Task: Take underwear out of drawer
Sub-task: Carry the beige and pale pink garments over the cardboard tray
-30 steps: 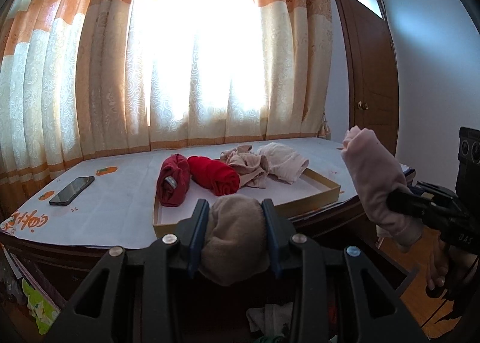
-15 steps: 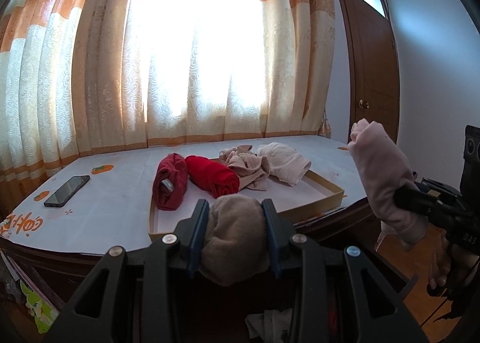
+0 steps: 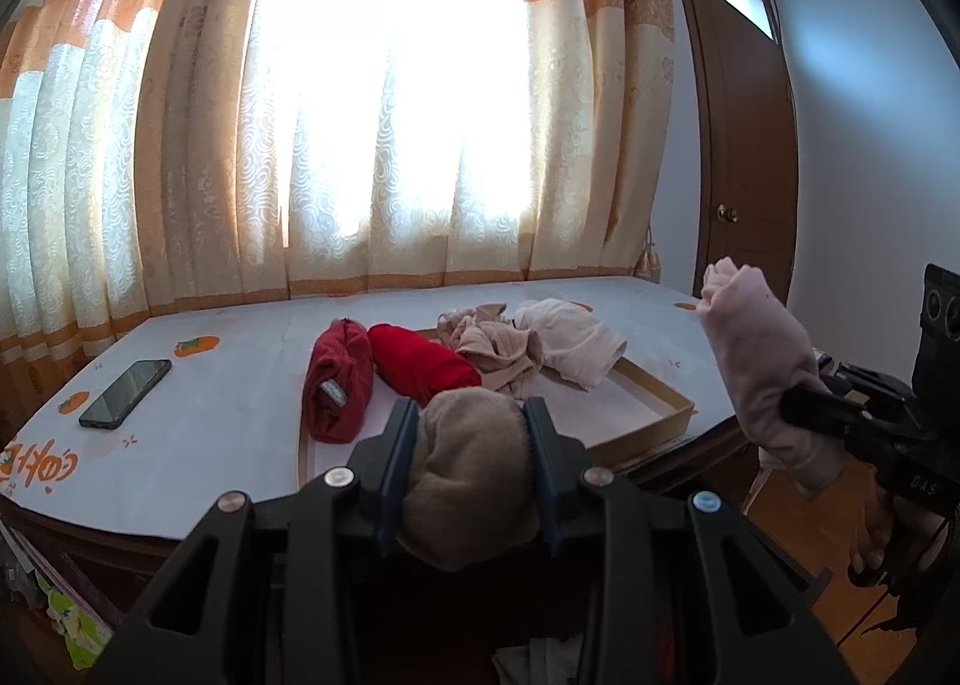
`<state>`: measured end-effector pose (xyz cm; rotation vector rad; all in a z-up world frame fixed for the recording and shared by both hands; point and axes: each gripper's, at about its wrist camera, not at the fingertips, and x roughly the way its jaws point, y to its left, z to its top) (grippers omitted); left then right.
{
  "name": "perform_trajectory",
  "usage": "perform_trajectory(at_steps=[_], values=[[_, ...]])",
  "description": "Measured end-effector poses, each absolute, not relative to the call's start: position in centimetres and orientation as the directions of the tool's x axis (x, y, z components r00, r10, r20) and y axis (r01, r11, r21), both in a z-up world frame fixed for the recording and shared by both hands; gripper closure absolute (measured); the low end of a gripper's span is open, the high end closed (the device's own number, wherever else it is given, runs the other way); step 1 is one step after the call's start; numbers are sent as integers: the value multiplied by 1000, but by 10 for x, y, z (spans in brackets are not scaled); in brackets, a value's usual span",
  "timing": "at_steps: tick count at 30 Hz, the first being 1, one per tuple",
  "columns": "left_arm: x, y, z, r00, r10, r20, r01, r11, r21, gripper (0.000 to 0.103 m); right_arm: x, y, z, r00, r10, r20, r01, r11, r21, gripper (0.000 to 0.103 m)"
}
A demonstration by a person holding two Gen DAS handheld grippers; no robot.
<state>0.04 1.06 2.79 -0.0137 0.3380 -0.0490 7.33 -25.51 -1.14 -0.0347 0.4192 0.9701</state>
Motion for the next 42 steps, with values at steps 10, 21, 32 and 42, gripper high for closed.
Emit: perform_trajectory(at_steps=[10, 21, 32, 42], values=[[14, 14, 40, 942, -56, -330, 56, 998, -11, 68, 97, -258, -7, 500, 781, -374, -795, 585, 159, 85], [39, 25, 44, 932, -55, -357, 54, 998, -13, 68, 115, -251, -6, 500, 765, -407, -792, 594, 143, 85], [63, 33, 50, 923, -50, -383, 49, 999, -12, 68, 143, -245, -7, 496, 746, -445, -782, 606, 145, 85], [87, 38, 41, 904, -40, -427, 39, 999, -11, 68, 167, -225, -9, 483, 728, -487, -797, 596, 100, 85]])
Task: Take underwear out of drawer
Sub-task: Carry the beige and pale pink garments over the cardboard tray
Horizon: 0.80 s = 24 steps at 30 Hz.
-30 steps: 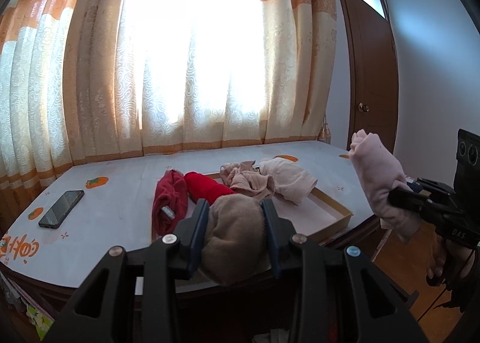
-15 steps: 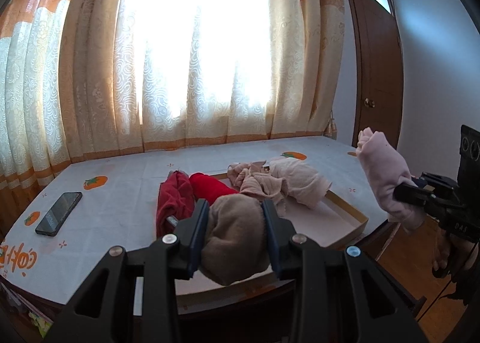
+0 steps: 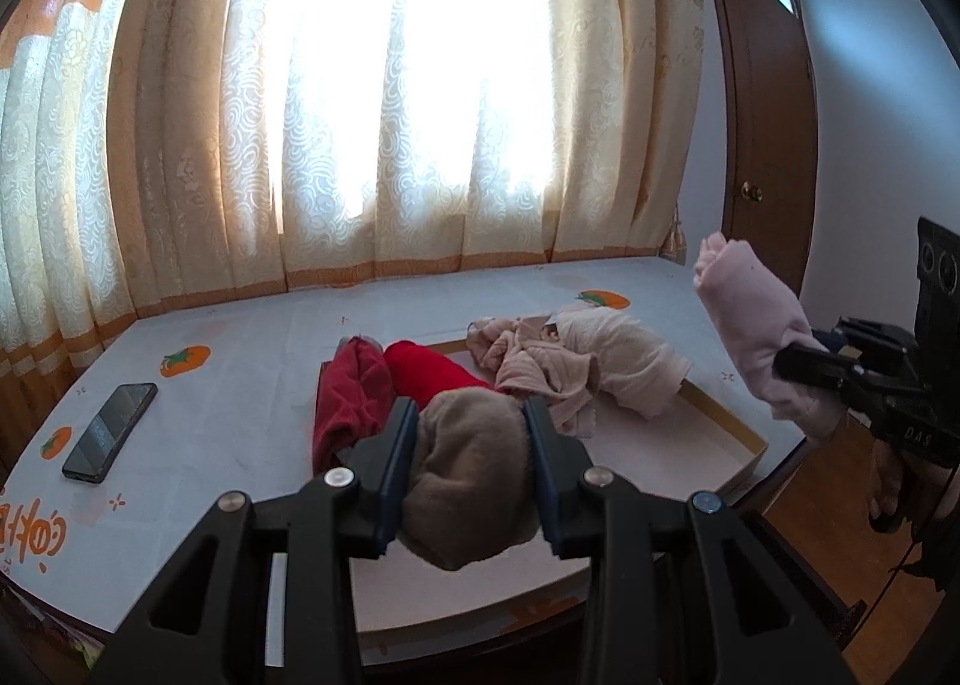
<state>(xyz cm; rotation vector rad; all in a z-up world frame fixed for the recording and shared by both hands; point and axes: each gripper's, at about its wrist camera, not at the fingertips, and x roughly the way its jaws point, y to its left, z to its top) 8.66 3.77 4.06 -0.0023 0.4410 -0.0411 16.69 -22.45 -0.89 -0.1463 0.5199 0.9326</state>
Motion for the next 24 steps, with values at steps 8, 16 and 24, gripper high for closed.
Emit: perform_trajectory(at_steps=[8, 16, 24], values=[[102, 41, 33, 890, -29, -455, 31, 1000, -5, 68, 187, -206, -15, 470, 712, -521, -805, 589, 78, 85], [113, 44, 26, 871, -37, -490, 31, 999, -20, 68, 196, -191, -28, 451, 700, -554, -814, 577, 66, 85], [123, 50, 17, 846, -49, -531, 23, 998, -56, 68, 205, -182, -37, 436, 686, -582, -823, 565, 50, 85]])
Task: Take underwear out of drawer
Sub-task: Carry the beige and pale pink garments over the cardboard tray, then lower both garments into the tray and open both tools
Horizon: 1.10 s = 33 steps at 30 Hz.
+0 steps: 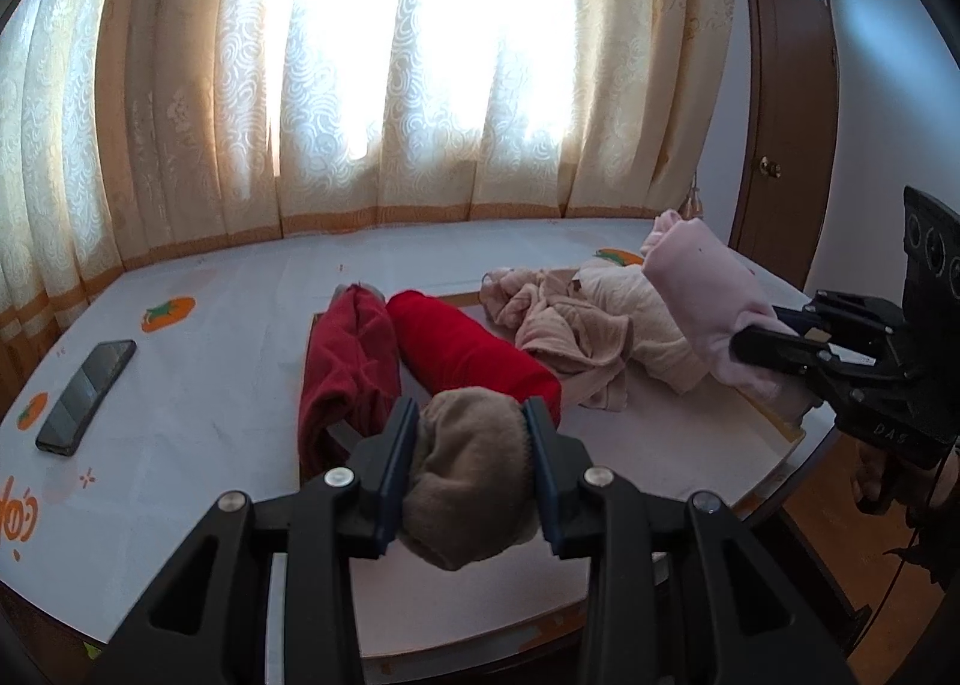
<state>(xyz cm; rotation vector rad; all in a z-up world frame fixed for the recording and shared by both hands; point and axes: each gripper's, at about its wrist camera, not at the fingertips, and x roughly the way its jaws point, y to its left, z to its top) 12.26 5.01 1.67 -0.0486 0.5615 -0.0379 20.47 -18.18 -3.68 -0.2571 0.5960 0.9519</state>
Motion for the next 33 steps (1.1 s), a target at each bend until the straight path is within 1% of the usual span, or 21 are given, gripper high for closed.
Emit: perform_trajectory(at_steps=[10, 16, 19, 23, 30, 33], values=[[131, 51, 2, 811, -50, -584, 3, 997, -80, 68, 206, -164, -51, 402, 669, -625, -861, 509, -8, 85], [134, 50, -3, 801, -48, -597, 1, 997, -79, 68, 210, -164, -64, 372, 658, -655, -871, 492, -2, 85], [136, 49, -8, 777, -54, -627, 5, 997, -80, 67, 210, -163, -72, 333, 647, -686, -885, 465, 8, 84], [138, 48, -16, 766, -46, -641, 1, 998, -70, 67, 207, -163, -81, 316, 622, -716, -891, 455, 2, 84], [138, 52, -22, 752, -39, -658, -9, 998, -69, 62, 205, -158, -88, 260, 611, -748, -912, 409, 16, 84], [137, 52, -22, 753, -38, -657, -13, 997, -73, 59, 204, -155, -91, 253, 603, -757, -912, 409, 21, 82]])
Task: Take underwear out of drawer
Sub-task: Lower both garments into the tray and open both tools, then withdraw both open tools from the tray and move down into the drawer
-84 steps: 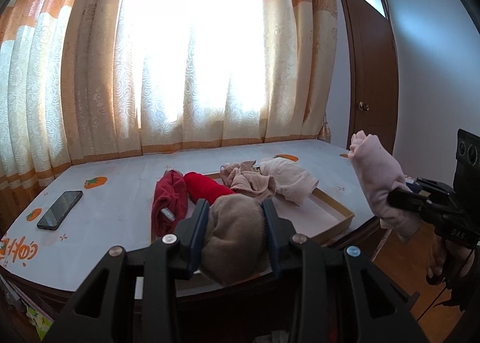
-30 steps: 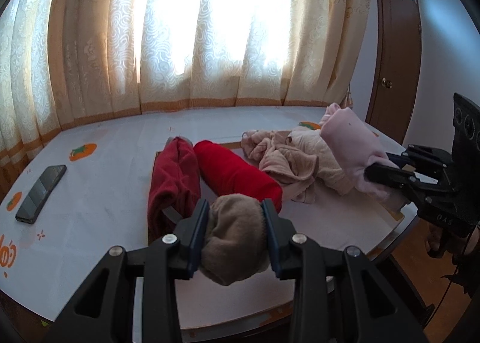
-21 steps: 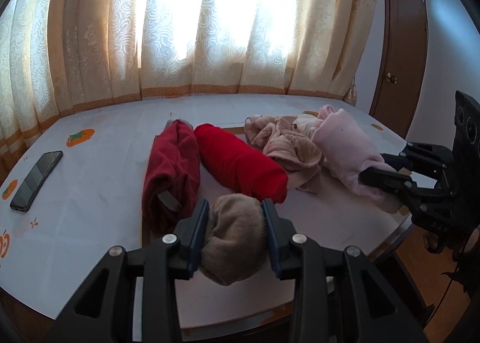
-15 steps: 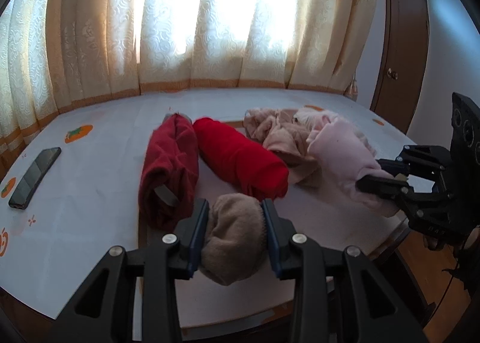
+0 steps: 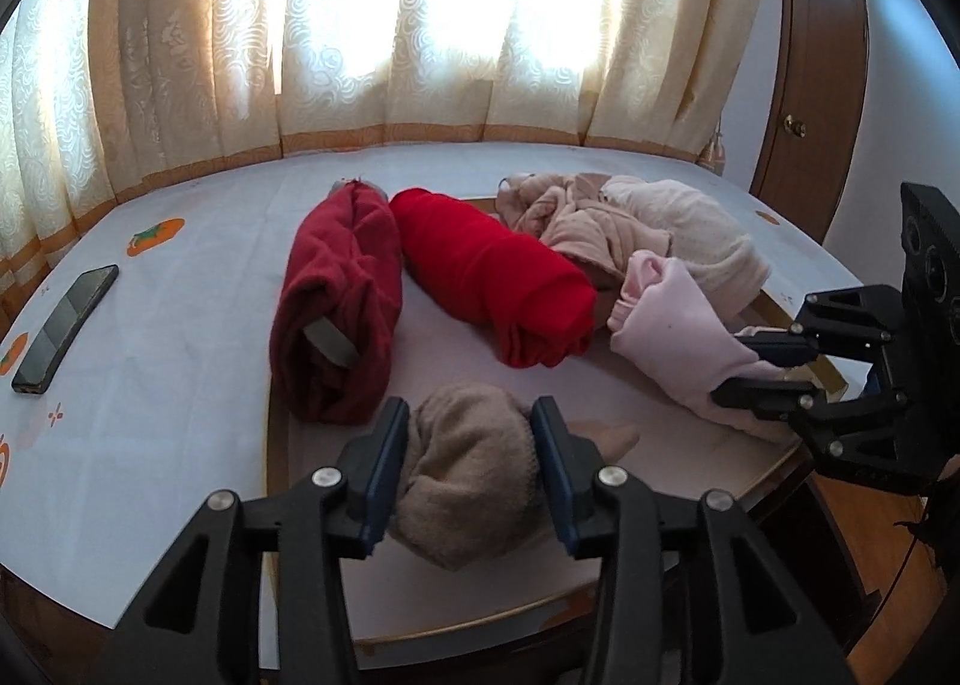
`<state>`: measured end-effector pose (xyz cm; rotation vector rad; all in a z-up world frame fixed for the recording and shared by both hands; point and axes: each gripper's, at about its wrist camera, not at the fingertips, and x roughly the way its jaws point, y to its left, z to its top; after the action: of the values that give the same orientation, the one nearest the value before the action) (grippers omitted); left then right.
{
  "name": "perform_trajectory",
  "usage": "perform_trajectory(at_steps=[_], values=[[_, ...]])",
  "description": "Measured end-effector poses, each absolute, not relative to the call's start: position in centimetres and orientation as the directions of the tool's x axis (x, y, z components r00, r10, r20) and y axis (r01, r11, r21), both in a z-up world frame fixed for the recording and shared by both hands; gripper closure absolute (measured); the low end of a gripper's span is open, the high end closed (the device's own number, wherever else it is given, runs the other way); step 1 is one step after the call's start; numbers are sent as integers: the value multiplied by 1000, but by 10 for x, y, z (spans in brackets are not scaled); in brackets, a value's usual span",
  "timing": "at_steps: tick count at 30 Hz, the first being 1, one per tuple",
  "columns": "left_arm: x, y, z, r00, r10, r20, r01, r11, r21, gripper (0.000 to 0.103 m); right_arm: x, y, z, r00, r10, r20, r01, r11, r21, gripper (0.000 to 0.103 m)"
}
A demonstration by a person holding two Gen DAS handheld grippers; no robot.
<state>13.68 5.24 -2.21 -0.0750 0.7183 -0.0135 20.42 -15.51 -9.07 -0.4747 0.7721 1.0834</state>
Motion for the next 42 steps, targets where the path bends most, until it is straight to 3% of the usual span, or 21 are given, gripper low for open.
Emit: perform_trajectory(at_steps=[3, 8, 16, 18, 20, 22, 39, 42], values=[[136, 55, -23, 753, -43, -657, -21, 996, -88, 51, 205, -156, -91, 248, 606, -756, -903, 427, 45, 77], [129, 54, -24, 758, -39, -651, -28, 995, -92, 41, 202, -162, -86, 289, 617, -732, -882, 470, 47, 40], [117, 51, -20, 771, -39, -636, -28, 995, -94, 34, 198, -175, -81, 301, 643, -704, -849, 517, 109, 39], [115, 49, -20, 770, -36, -637, -29, 995, -91, 28, 195, -179, -79, 301, 650, -698, -843, 524, 124, 39], [113, 48, -20, 774, -26, -633, -36, 996, -86, 13, 191, -181, -77, 302, 655, -693, -838, 528, 134, 39], [109, 48, -19, 784, -17, -620, -46, 995, -85, 10, 186, -181, -75, 301, 662, -686, -836, 530, 144, 39], [92, 45, -15, 791, -33, -611, -42, 993, -107, 6, 146, -185, -64, 277, 693, -666, -824, 527, 205, 37], [87, 43, -15, 791, -39, -611, -39, 993, -114, 5, 141, -185, -65, 275, 692, -668, -817, 534, 217, 31]])
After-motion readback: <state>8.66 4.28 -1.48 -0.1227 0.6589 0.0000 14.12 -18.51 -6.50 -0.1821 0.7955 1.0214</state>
